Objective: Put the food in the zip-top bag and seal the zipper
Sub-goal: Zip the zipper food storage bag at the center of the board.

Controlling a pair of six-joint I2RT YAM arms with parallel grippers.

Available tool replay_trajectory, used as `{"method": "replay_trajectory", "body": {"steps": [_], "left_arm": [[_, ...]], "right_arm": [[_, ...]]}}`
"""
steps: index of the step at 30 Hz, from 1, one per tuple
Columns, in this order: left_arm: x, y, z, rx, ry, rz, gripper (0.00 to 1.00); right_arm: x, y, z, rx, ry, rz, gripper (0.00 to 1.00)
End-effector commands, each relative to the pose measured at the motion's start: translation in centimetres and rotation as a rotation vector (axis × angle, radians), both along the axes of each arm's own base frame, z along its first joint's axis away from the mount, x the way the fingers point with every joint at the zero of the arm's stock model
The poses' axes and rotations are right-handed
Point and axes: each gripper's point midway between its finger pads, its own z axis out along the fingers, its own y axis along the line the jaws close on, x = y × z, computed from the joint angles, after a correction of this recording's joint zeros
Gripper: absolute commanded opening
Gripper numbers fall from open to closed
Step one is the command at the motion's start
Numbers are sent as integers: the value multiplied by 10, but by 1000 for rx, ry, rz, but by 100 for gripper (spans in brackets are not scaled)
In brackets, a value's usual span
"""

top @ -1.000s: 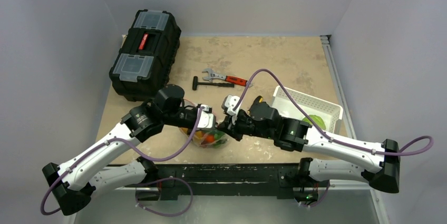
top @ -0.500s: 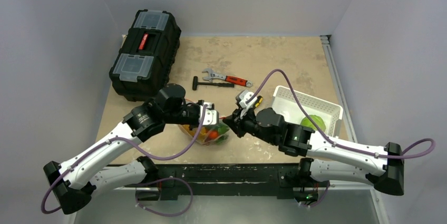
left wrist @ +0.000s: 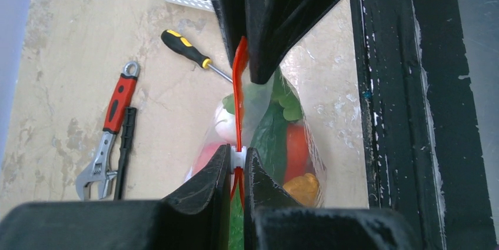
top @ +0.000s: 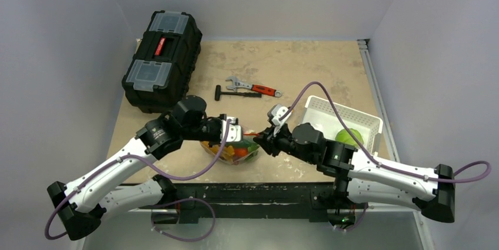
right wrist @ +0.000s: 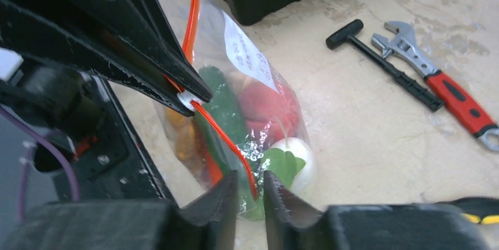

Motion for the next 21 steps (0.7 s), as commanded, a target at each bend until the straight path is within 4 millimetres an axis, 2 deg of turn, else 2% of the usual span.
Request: {"method": "replay_trajectory", "body": {"steps": [1,4,9,13,17,19,21], "left_arm": [[-8,0,9,-11,12,-34,0],[-5,-1,5,-6,10,-28,0],[-8,-2,5,-6,23,-44,0],[-11,-2,9,-19,19,-54,0],[-13,-3,11,-28,19,-65,0],[-14,-3,11,-31,20,-69,0],[-14,-3,10,-28,20,-66,0]], "right_arm": [[2,11,14,-57,-83,79,32],[8,18,23,-29,-109,70,48],[7,31,31,-31,-157,129,54],[7,41,23,-71,-170,171,55],[4,54,29,-39,-174,212,53],[6,57,30,-40,-170,206,49],[12,55,28,-59,-167,174,40]]}}
